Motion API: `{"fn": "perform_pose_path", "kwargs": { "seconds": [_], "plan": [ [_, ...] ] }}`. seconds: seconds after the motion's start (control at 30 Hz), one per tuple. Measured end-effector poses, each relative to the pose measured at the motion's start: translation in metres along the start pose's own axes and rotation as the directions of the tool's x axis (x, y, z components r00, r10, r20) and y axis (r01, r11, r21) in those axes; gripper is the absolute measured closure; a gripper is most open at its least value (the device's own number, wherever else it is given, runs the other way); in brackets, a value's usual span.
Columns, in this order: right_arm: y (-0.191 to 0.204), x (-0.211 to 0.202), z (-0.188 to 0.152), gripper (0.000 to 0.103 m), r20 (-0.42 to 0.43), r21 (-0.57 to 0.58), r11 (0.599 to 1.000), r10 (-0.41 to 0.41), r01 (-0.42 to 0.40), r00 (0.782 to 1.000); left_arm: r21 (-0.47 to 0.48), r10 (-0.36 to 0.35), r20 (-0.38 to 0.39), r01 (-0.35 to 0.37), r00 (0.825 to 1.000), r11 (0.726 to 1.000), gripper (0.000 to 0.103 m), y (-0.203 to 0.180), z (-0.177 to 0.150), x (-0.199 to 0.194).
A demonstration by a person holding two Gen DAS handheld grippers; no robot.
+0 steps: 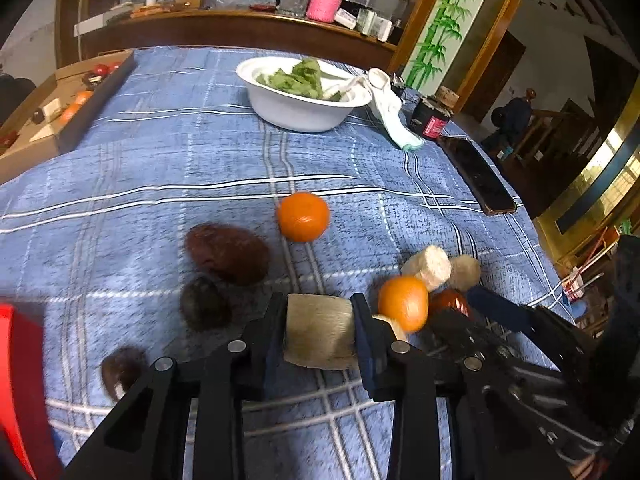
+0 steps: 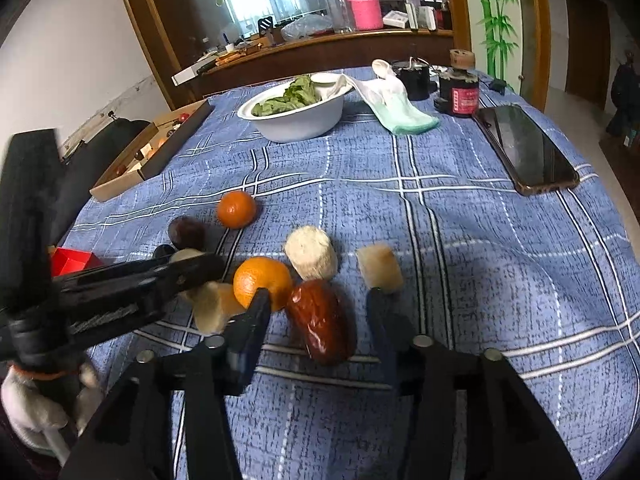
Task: Organize fruits
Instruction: 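Grasp a white yam piece with the left tool while the right tool grasps a red date, then carry the yam piece into the red tray and open the left tool while the right tool releases the date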
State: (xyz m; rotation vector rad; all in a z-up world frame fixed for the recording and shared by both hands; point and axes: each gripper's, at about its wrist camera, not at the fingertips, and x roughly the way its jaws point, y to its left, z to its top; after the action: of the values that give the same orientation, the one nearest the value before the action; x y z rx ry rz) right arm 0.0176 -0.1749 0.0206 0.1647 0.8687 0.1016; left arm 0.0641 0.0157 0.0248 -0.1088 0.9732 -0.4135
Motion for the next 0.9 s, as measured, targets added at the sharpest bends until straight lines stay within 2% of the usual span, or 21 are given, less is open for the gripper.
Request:
{"fn": "perform_pose_path", "kwargs": {
  "seconds": [0.1, 0.13, 0.17, 0.33, 0.5, 0.6, 0.77, 0.9],
  "plan": [
    [0.007, 0.008, -0.002, 0.054, -0.019, -0.045, 0.999, -0.005, 0.004, 1.000, -0.031, -0.019, 0.020, 0.019, 1.000, 0.999, 0.071, 0.008, -0.009, -0.015],
    [0.008, 0.012, -0.003, 0.065, -0.044, -0.052, 0.999, -0.016, 0.013, 0.999, -0.044, -0.024, 0.032, 0.025, 0.999, 0.999, 0.071, 0.011, -0.014, -0.022],
    [0.009, 0.014, -0.004, 0.071, -0.047, -0.062, 0.998, -0.034, 0.031, 0.998, -0.051, -0.024, 0.041, 0.026, 0.999, 0.998, 0.071, 0.013, -0.017, -0.028],
    [-0.001, 0.006, -0.004, 0.071, -0.035, -0.023, 1.000, -0.012, 0.011, 0.999, -0.120, -0.023, 0.115, 0.037, 0.993, 0.992, 0.071, 0.030, -0.040, -0.072],
    [-0.007, -0.005, -0.009, 0.072, -0.019, 0.023, 0.998, 0.056, -0.056, 0.998, -0.221, -0.004, 0.209, 0.051, 0.978, 0.974, 0.070, 0.071, -0.062, -0.130],
    [-0.006, -0.007, -0.013, 0.072, -0.033, 0.052, 0.993, 0.107, -0.106, 0.994, -0.262, 0.056, 0.244, 0.011, 0.968, 0.965, 0.070, 0.100, -0.074, -0.159],
    [0.030, -0.018, -0.018, 0.072, -0.072, 0.063, 0.978, 0.204, -0.199, 0.976, -0.350, 0.149, 0.278, -0.044, 0.949, 0.936, 0.070, 0.156, -0.091, -0.193],
    [0.086, -0.029, -0.016, 0.071, -0.083, 0.016, 0.963, 0.271, -0.270, 0.959, -0.401, 0.176, 0.257, -0.061, 0.950, 0.914, 0.070, 0.191, -0.100, -0.198]
  ]
}}
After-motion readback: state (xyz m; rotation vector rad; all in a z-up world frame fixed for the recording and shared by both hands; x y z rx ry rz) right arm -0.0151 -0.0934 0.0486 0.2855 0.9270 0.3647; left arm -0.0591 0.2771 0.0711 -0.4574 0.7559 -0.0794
